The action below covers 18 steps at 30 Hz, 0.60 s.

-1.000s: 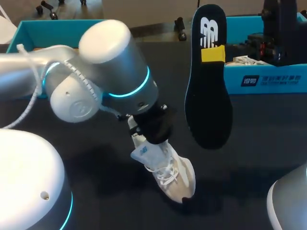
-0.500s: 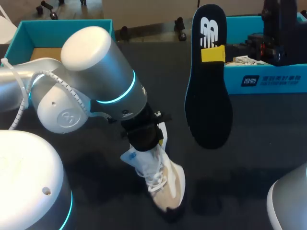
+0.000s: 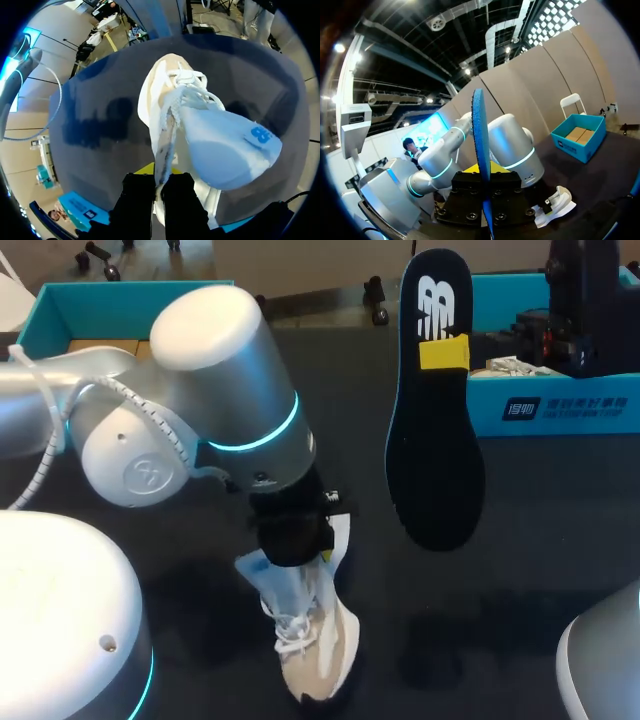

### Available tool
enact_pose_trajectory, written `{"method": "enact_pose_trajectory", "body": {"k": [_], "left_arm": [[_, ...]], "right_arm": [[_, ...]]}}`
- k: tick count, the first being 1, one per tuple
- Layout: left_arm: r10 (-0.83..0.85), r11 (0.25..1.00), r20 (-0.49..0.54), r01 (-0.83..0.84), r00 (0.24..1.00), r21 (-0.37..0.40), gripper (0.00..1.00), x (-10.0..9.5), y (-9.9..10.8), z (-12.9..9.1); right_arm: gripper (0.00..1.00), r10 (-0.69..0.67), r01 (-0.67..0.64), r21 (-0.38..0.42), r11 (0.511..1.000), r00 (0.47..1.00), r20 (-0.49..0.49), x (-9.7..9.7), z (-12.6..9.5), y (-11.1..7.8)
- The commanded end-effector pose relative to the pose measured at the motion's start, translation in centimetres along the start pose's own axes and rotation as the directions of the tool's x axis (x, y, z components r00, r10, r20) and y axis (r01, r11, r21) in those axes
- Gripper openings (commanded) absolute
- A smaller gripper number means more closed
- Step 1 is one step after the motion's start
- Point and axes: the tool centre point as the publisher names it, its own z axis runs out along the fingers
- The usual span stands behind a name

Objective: Take the shoe out of the shoebox, open the shoe tongue, remove and reinsert the insole, then place the shoe into the shoebox

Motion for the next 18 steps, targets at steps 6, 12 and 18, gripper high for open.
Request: {"method": "enact_pose_trajectory", "body": {"k": [6, 12, 18], "left_arm": [[0.027, 0.999, -0.028, -0.027, 0.999, 0.023, 0.00, -0.3, -1.0, 1.3], [0.053, 0.998, -0.044, -0.051, 0.998, 0.043, 0.00, -0.2, -1.7, 2.2], [0.060, 0.998, -0.055, -0.058, 0.997, 0.040, 0.00, -0.5, -1.7, 3.1]], "right_arm": [[0.00, 0.002, -0.002, 0.006, 1.000, 1.000, -0.002, -0.3, 0.3, 0.3], [0.00, 0.002, -0.002, 0.006, 1.000, 1.000, -0.002, -0.3, 0.3, 0.3], [0.00, 0.002, -0.002, 0.006, 1.000, 1.000, -0.002, -0.3, 0.3, 0.3]]}}
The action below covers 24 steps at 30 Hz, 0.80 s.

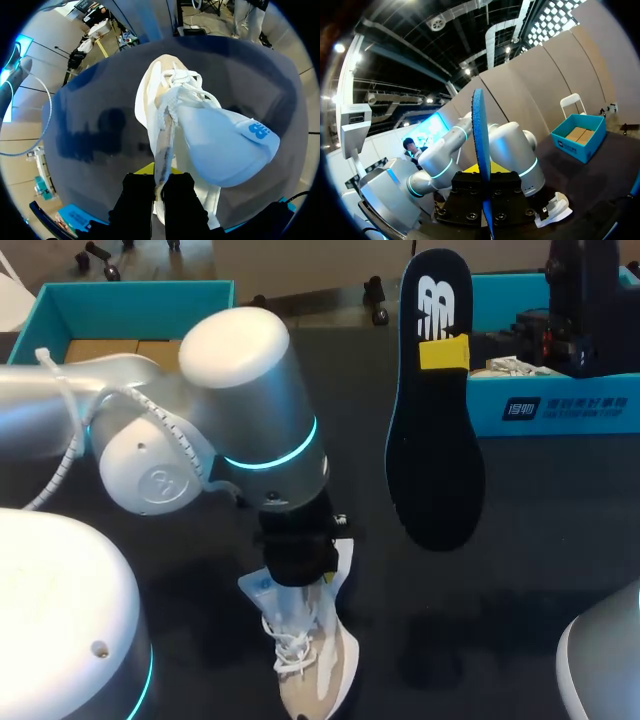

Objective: Take the shoe out of the shoebox, open the shoe tongue, remove and reinsert the insole, then place the shoe into the shoebox

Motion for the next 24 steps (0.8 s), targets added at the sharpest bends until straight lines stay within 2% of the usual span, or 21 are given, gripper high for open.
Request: {"method": "enact_pose_trajectory", "body": {"k": [1, 24], "left_arm": [[0.000, 1.000, -0.009, 0.000, 1.000, -0.005, 0.00, -0.8, 0.2, 1.0], [0.058, 0.998, 0.011, -0.058, 0.998, -0.015, 0.00, -2.2, 0.6, 4.3]], "right_arm": [[0.00, 0.002, -0.002, 0.006, 1.000, 1.000, -0.002, -0.3, 0.3, 0.3], [0.00, 0.002, -0.002, 0.006, 1.000, 1.000, -0.002, -0.3, 0.3, 0.3]]}}
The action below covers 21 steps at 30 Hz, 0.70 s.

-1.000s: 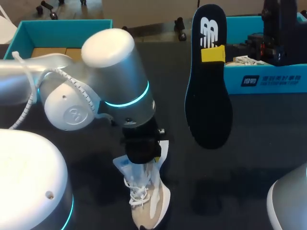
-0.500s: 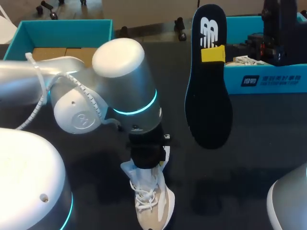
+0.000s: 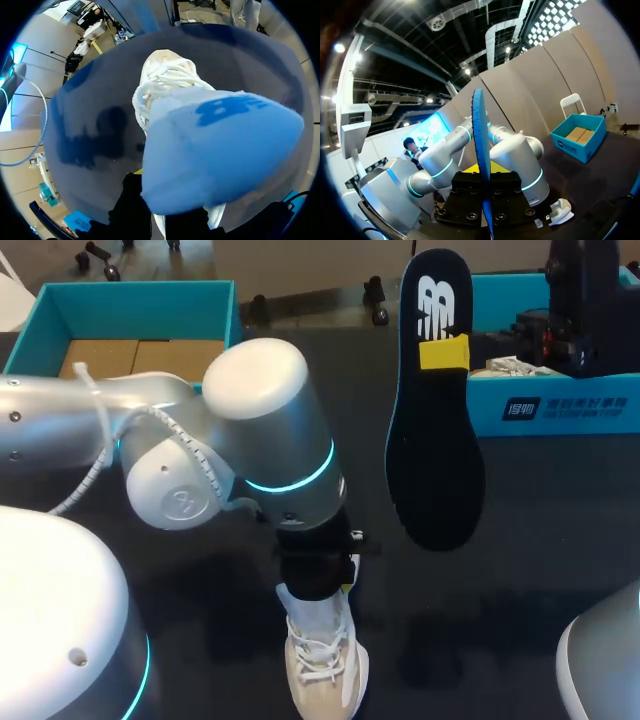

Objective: Take the shoe out of the shoebox, open the shoe tongue, remove and reinsert the insole, then place the shoe into the shoebox

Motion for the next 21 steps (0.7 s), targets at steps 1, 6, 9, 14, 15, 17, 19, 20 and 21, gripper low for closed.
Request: {"method": "enact_pose_trajectory", "body": {"k": [1, 6, 9, 14, 15, 17, 19, 20, 21], "left_arm": [[-0.002, 1.000, -0.009, 0.002, 1.000, 0.001, 0.00, -0.6, 0.3, 1.0], [0.003, 1.000, -0.014, -0.003, 1.000, -0.002, 0.00, -1.0, 0.7, 1.5], [0.006, 1.000, -0.008, -0.006, 1.000, 0.002, 0.00, -1.3, 1.0, 1.6], [0.013, 1.000, -0.005, -0.013, 1.000, 0.005, 0.00, -1.5, 1.3, 1.9], [0.013, 1.000, -0.005, -0.013, 1.000, 0.006, 0.01, -1.5, 1.4, 1.9], [0.013, 1.000, -0.001, -0.013, 1.000, 0.008, 0.13, -1.6, 1.5, 2.0], [0.013, 1.000, 0.003, -0.013, 1.000, 0.009, 0.34, -1.6, 1.6, 2.0], [0.015, 1.000, 0.005, -0.015, 1.000, 0.009, 0.40, -1.7, 1.6, 2.0], [0.015, 1.000, 0.008, -0.015, 1.000, 0.008, 0.48, -1.7, 1.7, 1.9]], "right_arm": [[0.00, 0.002, -0.002, 0.006, 1.000, 1.000, -0.002, -0.3, 0.3, 0.3], [0.00, 0.002, -0.002, 0.006, 1.000, 1.000, -0.002, -0.3, 0.3, 0.3], [0.00, 0.002, -0.002, 0.006, 1.000, 1.000, -0.002, -0.3, 0.3, 0.3], [0.00, 0.002, -0.002, 0.006, 1.000, 1.000, -0.002, -0.3, 0.3, 0.3], [0.00, 0.002, -0.002, 0.006, 1.000, 1.000, -0.002, -0.3, 0.3, 0.3], [0.00, 0.002, -0.002, 0.006, 1.000, 1.000, -0.002, -0.3, 0.3, 0.3], [0.00, 0.002, -0.002, 0.006, 1.000, 1.000, -0.002, -0.3, 0.3, 0.3], [0.00, 0.002, -0.002, 0.006, 1.000, 1.000, -0.002, -0.3, 0.3, 0.3], [0.00, 0.002, -0.002, 0.006, 1.000, 1.000, -0.002, -0.3, 0.3, 0.3]]}}
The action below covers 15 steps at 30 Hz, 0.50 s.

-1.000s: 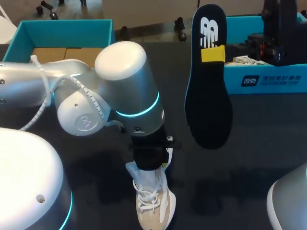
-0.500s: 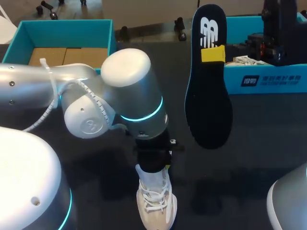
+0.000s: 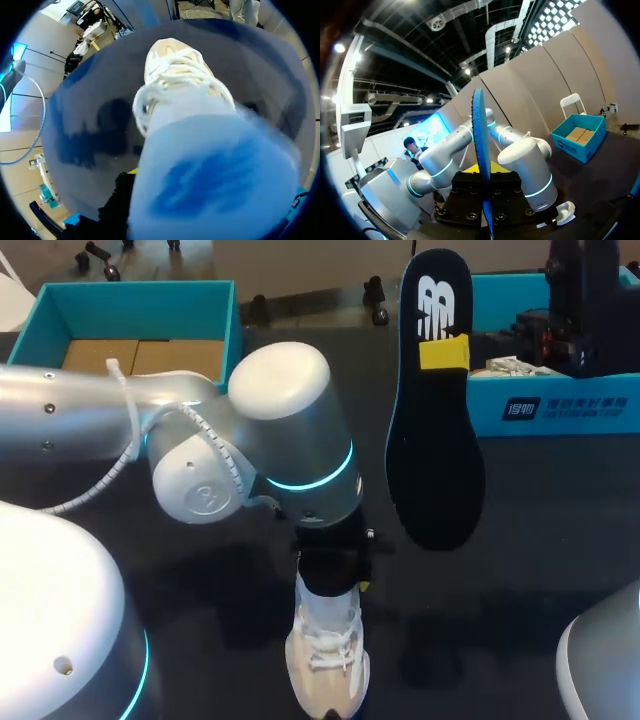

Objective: Take the shoe out of the shoebox, open the shoe tongue, remove and reinsert the insole, then place the shoe into the shoebox

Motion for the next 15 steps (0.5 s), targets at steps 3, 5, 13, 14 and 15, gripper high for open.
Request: {"method": "enact_pose_trajectory", "body": {"k": [3, 5, 13, 14, 15], "left_arm": [[0.008, 1.000, 0.016, -0.008, 1.000, -0.001, 0.84, -0.2, 0.4, -0.2], [0.007, 1.000, 0.026, -0.007, 1.000, -0.003, 1.00, -0.3, 0.5, -0.5], [-0.017, 1.000, 0.097, 0.019, 0.995, -0.018, 1.00, -0.8, 1.4, -2.2], [-0.022, 0.999, 0.126, 0.026, 0.992, -0.027, 1.00, -0.9, 1.7, -2.8], [-0.030, 0.999, 0.146, 0.034, 0.989, -0.025, 1.00, -1.0, 2.0, -3.4]], "right_arm": [[0.00, 0.002, -0.002, 0.006, 1.000, 1.000, -0.002, -0.3, 0.3, 0.3], [0.00, 0.002, -0.002, 0.006, 1.000, 1.000, -0.002, -0.3, 0.3, 0.3], [0.00, 0.002, -0.002, 0.006, 1.000, 1.000, -0.002, -0.3, 0.3, 0.3], [0.00, 0.002, -0.002, 0.006, 1.000, 1.000, -0.002, -0.3, 0.3, 0.3], [0.00, 0.002, -0.002, 0.006, 1.000, 1.000, -0.002, -0.3, 0.3, 0.3]]}}
